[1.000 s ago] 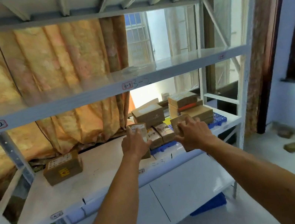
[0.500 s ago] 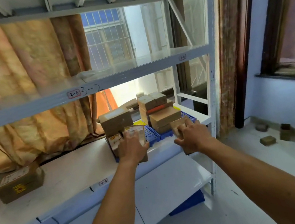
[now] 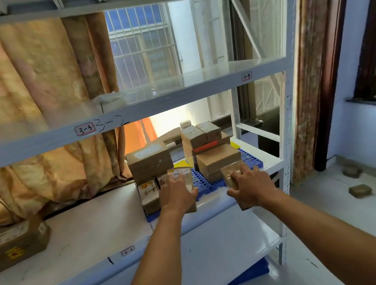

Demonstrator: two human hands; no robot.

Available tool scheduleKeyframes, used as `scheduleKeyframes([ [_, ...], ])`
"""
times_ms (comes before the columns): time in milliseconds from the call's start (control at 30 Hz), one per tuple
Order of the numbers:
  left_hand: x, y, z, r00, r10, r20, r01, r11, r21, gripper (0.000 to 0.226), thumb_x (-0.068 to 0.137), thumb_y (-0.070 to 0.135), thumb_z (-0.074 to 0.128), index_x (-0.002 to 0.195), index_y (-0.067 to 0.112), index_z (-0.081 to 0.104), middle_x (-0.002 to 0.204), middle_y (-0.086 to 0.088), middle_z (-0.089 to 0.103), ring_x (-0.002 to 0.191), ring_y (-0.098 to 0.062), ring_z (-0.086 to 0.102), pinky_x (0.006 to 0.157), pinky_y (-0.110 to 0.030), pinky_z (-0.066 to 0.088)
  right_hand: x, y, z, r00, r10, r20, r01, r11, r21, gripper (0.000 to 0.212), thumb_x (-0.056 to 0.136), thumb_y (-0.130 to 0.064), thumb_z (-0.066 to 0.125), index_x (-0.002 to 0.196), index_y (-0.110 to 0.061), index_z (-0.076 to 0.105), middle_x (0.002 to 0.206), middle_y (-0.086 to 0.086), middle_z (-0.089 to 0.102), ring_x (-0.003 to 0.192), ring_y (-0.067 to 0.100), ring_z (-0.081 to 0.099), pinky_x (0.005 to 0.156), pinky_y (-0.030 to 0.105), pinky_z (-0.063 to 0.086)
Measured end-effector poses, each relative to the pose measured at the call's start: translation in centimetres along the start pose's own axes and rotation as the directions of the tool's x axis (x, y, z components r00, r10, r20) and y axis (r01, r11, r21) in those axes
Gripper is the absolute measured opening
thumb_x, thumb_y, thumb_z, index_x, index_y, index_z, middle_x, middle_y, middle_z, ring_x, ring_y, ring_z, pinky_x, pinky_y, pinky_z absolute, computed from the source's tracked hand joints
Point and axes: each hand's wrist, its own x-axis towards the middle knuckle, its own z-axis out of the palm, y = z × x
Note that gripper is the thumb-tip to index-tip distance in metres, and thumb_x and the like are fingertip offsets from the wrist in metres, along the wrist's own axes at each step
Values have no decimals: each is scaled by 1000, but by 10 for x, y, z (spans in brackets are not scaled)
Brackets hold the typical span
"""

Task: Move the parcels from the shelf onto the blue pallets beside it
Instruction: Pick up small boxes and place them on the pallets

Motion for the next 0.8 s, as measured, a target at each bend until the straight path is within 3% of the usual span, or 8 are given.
scheduleKeyframes([
  [267, 96, 11, 8, 1000, 5, -27, -6, 999, -33, 64, 89, 62, 58, 140, 24, 52, 145, -11, 45, 111, -31, 62, 91, -40, 53, 77, 39, -9, 1000, 23, -11, -24, 999, -47, 57, 93, -60, 49, 138, -26, 51, 141, 10, 49, 121, 34, 50, 92, 44, 47],
  [667, 165, 35, 40, 1000, 6, 0, -6, 999, -35, 65, 91, 60, 56, 143, 22, 49, 145, -7, 46, 117, -29, 59, 89, -36, 48, 159, 82, 0, 999, 50, -10, -50, 997, -65, 67, 92, -65, 45, 145, -25, 43, 150, 11, 37, 125, 37, 46, 93, 45, 47],
  [800, 181, 52, 52, 1000, 16, 27, -16, 1000, -5, 66, 92, 59, 54, 145, 21, 47, 145, -8, 46, 118, -29, 58, 89, -35, 47, 179, 102, 14, 999, 9, 32, -9, 1000, -6, 72, 93, -64, 45, 153, -26, 31, 156, 9, 29, 134, 37, 39, 99, 47, 44],
])
